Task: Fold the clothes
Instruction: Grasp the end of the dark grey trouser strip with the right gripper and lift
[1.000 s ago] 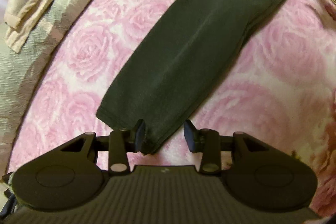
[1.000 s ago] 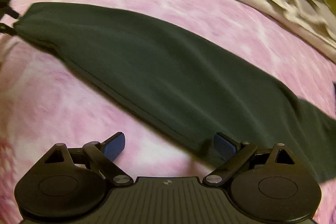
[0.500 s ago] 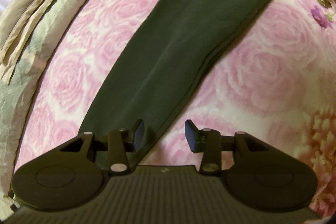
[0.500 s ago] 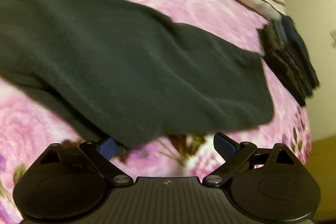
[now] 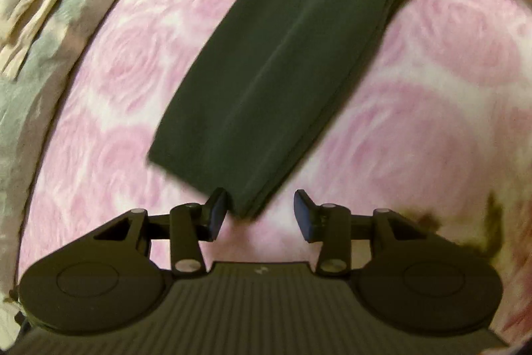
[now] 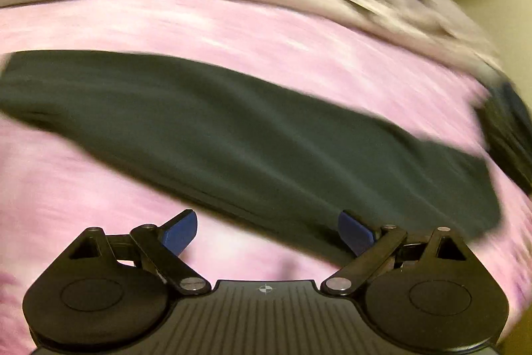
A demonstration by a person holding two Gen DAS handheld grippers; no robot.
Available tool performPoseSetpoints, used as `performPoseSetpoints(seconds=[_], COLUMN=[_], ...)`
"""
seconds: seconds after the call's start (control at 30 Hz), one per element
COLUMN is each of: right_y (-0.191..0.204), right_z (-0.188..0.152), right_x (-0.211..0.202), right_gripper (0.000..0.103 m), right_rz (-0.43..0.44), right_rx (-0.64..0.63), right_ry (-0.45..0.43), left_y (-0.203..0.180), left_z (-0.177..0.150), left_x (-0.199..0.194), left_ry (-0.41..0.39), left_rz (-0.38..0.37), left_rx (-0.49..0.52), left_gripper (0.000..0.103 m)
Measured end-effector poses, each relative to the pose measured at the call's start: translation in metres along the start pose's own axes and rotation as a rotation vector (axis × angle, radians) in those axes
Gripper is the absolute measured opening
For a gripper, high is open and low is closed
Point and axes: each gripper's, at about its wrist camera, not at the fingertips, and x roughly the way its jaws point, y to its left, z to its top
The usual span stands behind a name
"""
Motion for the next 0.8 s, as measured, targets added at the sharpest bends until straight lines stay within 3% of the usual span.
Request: performPoseSetpoints(seconds=[0.13,0.17,0.2,0.23,0.33,0.47,0.77,0.8], right_y=[0.113,0.141,0.163,0.185,0.24,0.283,0.321,0.32], right_z=[0.031,0.038,0.044,0.051,0.062,0.065,0.068,0.071], right_x=[-0.001,-0.001,0.001,0.004,0.019,0.047,0.087,0.088], right_gripper=[0.094,0.091,0.066,0.058,0.055,0.055,0.054,0.034], right_rz=[0.205,0.244,0.27,0.295,0.298,0.293,0.177,0.183], right_rx=[-0.3,-0.378,-0.439,-0.499,-0.63,-0.781,-0.937,-0.92], right_ry=[-0.145,-0.184,-0.204,-0.223,-0.248,-0.256,-0.333,-0.324], left_y=[0.017,0.02,0.021,0.022,0.02,0.018,0.013,0.012], left_z=[-0.037,-0.046,-0.055,-0.061,-0.074,-0.092,-0.117,-0.115], left_x=[-0.021,-0.027,-0.032,-0.035,-0.041,-0.047,-0.056,-0.057], left_ry=[-0.026,-0.032,-0.037,-0.043,-0.067,-0.098,-0.151,-0.155], left_rz=[0.024,0.032,0.039,0.042,0.042,0.042,0.036,0.034], left_rx=[-0.095,-0.119,-0.143,-0.163,-0.216,-0.287,-0.406,-0.402], left_gripper=[0.039,0.04,0.04,0.04,0.042,0.043,0.044,0.044])
